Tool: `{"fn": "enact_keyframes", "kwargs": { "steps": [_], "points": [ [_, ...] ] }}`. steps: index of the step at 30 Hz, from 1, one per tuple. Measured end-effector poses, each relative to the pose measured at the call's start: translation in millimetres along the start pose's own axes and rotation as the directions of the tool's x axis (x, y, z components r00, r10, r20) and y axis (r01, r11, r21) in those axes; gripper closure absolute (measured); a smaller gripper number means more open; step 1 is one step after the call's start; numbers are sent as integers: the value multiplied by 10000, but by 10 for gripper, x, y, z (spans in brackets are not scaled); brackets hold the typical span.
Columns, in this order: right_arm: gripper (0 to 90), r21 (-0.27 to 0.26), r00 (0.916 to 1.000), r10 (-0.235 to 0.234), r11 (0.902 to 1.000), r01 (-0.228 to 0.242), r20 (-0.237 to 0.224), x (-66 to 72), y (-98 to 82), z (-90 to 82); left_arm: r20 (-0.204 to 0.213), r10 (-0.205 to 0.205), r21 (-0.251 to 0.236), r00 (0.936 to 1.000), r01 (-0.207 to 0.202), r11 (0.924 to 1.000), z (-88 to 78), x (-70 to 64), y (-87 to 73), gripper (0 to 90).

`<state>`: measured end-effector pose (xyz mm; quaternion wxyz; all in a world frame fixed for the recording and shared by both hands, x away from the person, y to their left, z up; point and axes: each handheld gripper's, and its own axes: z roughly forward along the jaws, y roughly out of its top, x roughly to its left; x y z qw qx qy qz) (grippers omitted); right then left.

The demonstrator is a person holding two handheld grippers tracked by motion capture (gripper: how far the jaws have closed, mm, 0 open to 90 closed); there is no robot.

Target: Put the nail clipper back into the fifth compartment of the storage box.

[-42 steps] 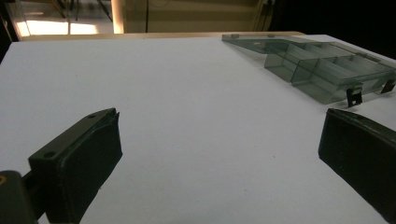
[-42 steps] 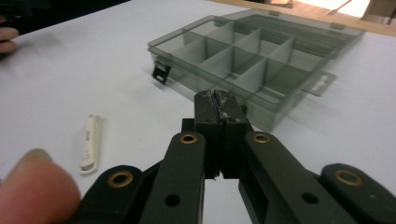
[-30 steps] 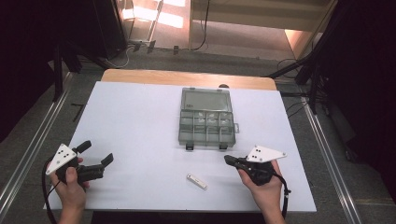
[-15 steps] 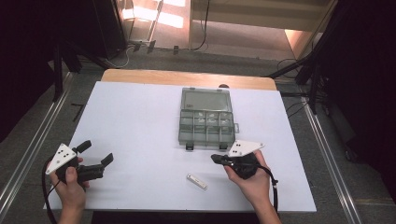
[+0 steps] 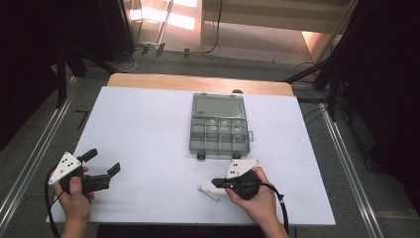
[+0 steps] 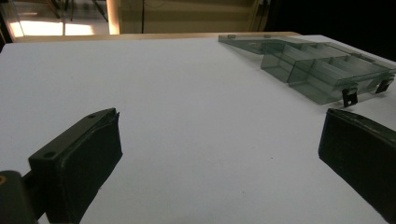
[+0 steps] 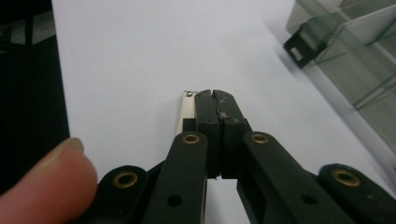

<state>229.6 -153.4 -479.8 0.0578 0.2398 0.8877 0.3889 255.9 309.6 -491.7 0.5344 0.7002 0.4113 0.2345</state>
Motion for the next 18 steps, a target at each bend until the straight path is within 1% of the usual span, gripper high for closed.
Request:
{"fn": "enact_keyframes", "kwargs": {
  "steps": [2,3,4,5,11,13,15,16,18],
  "points": [
    [900,222,9998,-133,9997,136,-115,45,-19,28,-5,-12,8,10000,12,10000,2,1,1,0],
    [900,222,9998,-133,9997,136,-115,45,-19,28,1,-24,3,10000,24,10000,6,0,0,0],
    [900,361,9995,-250,9990,257,-204,69,-26,46,7,-23,9,10000,23,10000,7,0,0,0],
    [900,419,9994,-262,9988,272,-245,79,-28,52,-4,5,11,10000,-5,10000,10,-2,0,0],
    [900,585,9974,-433,9972,467,-570,117,-20,109,-8,25,33,10000,-25,10000,10,-3,0,0],
    [900,791,9957,-604,9947,659,-705,156,-13,164,-10,15,38,10000,-15,10000,11,-3,0,0],
    [900,877,9939,-695,9932,770,-850,174,-15,196,-13,6,39,10000,-6,10000,11,-3,0,0],
    [900,877,9939,-695,9932,770,-850,174,-15,196,-16,3,39,10000,-3,10000,11,-2,0,0],
    [900,1094,9913,-887,9890,992,-972,196,-19,232,-12,0,47,10000,0,10000,11,0,0,0]
  ]
}}
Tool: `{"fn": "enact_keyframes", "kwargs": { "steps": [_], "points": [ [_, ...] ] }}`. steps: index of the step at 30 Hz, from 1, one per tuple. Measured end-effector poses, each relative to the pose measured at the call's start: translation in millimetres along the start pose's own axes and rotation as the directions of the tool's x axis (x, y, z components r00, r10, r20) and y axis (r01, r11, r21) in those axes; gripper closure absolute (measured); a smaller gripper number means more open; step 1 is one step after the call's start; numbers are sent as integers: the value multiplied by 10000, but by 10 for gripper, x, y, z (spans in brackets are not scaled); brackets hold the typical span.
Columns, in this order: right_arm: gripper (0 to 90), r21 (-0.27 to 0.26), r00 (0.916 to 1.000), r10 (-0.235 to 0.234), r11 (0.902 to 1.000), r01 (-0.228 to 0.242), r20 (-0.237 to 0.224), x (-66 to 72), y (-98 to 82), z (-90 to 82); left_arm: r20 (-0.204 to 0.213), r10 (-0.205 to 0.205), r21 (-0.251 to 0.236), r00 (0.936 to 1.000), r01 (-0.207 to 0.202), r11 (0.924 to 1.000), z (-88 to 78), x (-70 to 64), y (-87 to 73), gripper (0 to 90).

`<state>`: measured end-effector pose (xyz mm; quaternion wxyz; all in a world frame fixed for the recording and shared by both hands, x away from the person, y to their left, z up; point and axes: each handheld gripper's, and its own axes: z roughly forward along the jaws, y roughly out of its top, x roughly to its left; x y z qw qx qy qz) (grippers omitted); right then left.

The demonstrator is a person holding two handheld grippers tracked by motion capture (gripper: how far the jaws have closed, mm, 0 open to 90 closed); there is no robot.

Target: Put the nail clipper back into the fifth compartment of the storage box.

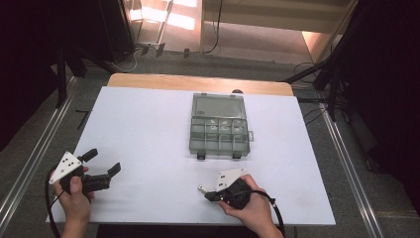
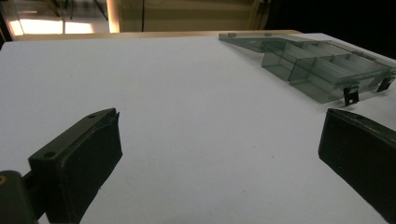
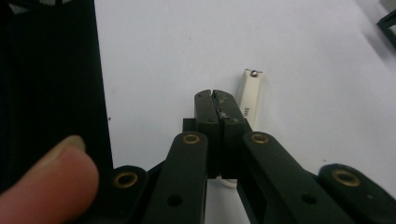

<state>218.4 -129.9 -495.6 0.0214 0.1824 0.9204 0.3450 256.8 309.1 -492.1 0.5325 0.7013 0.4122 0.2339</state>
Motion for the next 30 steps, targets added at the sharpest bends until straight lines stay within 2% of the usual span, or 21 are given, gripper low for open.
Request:
{"fn": "enact_keyframes", "kwargs": {
  "steps": [7,10,19,27,30],
  "points": [
    [900,406,9998,-43,9992,50,-173,-11,-21,61,20,-29,16,10000,29,10000,-2,2,1,0],
    [900,566,10000,-16,9984,21,-91,-23,-36,75,24,-29,17,10000,29,10000,-2,2,1,0],
    [900,403,9994,292,9987,-300,193,-110,-97,33,15,-38,-12,10000,38,10000,-8,-2,-2,0],
    [900,437,9985,321,9985,-340,433,-138,-110,2,43,-96,-59,9999,96,9999,-17,2,-9,0],
    [900,22,9989,419,9991,-420,229,-146,-100,-99,1,-120,-81,9999,120,9999,-26,0,-14,0]
  ]
}}
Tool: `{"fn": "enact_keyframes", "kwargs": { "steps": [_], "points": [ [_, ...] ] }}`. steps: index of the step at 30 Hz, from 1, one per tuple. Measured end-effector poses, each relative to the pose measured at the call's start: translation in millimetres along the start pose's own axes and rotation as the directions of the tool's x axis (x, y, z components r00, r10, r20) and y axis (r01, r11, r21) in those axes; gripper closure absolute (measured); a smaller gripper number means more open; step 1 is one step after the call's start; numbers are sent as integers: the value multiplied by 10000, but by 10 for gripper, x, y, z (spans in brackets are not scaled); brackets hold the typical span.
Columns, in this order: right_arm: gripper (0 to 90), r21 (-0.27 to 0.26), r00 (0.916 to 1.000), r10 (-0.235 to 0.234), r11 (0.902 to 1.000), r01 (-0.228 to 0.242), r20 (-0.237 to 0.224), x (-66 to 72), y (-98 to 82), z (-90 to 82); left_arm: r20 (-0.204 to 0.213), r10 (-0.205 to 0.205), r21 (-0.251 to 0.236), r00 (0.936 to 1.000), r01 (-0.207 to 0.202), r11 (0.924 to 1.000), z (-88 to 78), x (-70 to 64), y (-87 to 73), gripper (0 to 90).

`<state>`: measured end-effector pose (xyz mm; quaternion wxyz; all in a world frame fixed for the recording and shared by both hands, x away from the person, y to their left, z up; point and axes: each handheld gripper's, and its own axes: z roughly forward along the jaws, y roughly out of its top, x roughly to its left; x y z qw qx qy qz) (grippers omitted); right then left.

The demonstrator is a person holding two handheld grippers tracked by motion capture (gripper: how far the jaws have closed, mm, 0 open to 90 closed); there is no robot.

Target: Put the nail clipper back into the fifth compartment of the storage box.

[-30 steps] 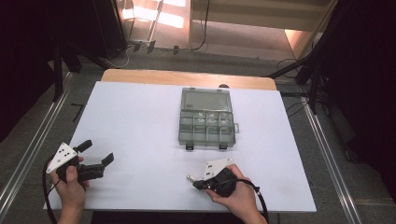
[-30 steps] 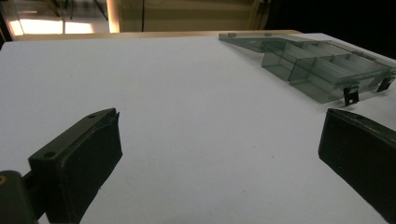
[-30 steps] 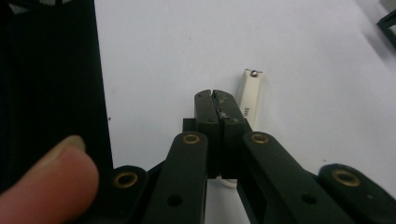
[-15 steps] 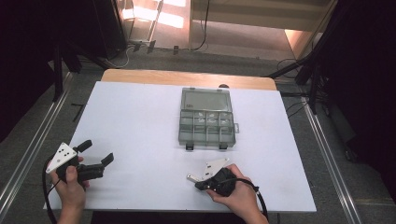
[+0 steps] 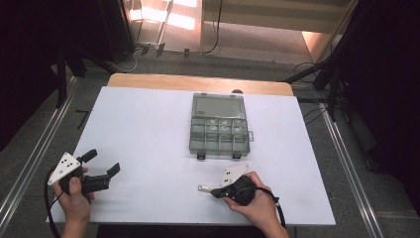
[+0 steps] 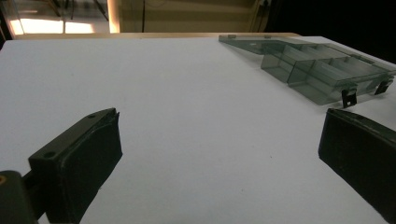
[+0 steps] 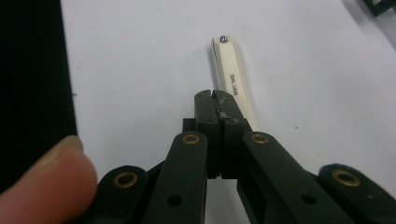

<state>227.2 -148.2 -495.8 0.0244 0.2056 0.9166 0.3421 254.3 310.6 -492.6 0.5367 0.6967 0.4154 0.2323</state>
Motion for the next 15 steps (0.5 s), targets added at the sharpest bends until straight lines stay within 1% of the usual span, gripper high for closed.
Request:
{"fn": "enact_keyframes", "kwargs": {
  "steps": [1,3,5,6,8,9,10,12,14,15],
  "points": [
    [900,0,10000,0,10000,0,0,0,0,0,-3,-16,-22,10000,16,10000,-3,2,-2,0],
    [900,-72,9999,-9,10000,10,115,-8,14,-58,0,-54,-56,10000,54,10000,-9,6,-6,0],
    [845,-257,9999,80,9996,-77,83,-21,31,-107,5,-84,-75,10000,84,9999,-12,8,-9,0],
    [807,-267,9999,90,9996,-88,86,-26,42,-120,13,-93,-76,10000,94,9999,-13,8,-10,0],
    [725,-150,9987,14,9999,-7,500,-21,67,-135,20,-96,-80,10000,96,9999,-13,7,-11,0],
    [684,-175,9986,62,9998,-52,532,-25,75,-136,18,-90,-79,10000,90,9999,-14,8,-11,0],
    [575,-243,9988,237,9994,-226,425,-41,92,-138,20,-91,-78,10000,91,9999,-15,7,-12,0],
    [462,-111,9995,174,9998,-171,246,-57,116,-130,29,-79,-69,10000,79,9999,-17,7,-13,0],
    [327,30,9994,146,9999,-147,317,-62,148,-121,49,-107,-94,9999,108,9999,-17,8,-13,0],
    [327,30,9994,146,9999,-147,317,-62,148,-121,47,-117,-93,9999,118,9999,-16,9,-13,0]
  ]
}}
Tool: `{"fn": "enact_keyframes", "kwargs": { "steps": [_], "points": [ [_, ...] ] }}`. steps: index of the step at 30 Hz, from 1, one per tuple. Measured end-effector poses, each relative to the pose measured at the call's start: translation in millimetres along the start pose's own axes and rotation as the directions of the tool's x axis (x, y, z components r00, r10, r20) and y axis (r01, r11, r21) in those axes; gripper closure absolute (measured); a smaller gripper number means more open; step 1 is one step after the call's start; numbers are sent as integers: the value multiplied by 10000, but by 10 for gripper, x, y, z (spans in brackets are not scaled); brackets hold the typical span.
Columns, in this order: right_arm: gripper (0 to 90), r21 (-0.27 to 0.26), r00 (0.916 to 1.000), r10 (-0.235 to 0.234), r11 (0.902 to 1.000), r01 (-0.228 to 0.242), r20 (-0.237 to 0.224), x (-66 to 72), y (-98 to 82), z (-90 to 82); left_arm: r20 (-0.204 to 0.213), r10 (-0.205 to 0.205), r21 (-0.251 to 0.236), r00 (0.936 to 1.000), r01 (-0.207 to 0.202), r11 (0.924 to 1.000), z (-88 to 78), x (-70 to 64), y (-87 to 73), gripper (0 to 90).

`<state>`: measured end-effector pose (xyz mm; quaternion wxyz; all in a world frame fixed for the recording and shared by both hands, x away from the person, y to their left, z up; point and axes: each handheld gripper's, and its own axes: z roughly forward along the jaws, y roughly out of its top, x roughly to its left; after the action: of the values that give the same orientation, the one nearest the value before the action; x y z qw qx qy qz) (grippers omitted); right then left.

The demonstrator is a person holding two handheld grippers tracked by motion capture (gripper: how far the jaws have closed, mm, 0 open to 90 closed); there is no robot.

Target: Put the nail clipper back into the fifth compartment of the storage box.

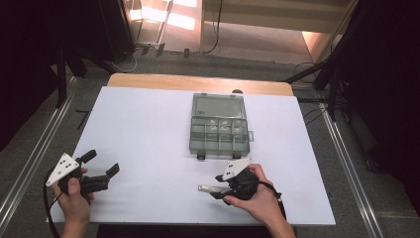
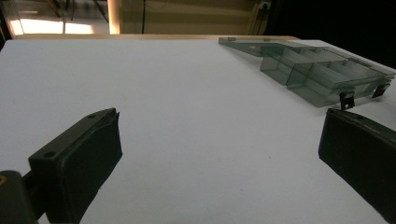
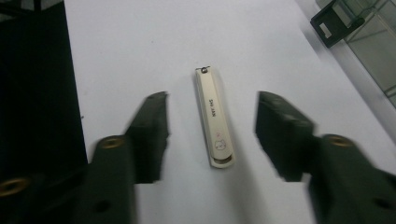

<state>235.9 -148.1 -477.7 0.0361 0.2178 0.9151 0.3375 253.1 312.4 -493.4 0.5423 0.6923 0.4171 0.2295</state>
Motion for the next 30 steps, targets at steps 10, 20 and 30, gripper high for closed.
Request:
{"fn": "enact_keyframes", "kwargs": {
  "steps": [10,20,30],
  "points": [
    [0,377,9982,145,9991,-168,589,15,128,138,-31,17,22,10000,-17,10000,3,-2,0,0],
    [424,786,9988,-329,9965,299,364,61,207,342,-21,34,38,10000,-34,10000,6,-6,0,0],
    [708,823,9975,-610,9949,578,366,76,195,453,-16,44,58,10000,-44,10000,9,-8,1,0]
  ]
}}
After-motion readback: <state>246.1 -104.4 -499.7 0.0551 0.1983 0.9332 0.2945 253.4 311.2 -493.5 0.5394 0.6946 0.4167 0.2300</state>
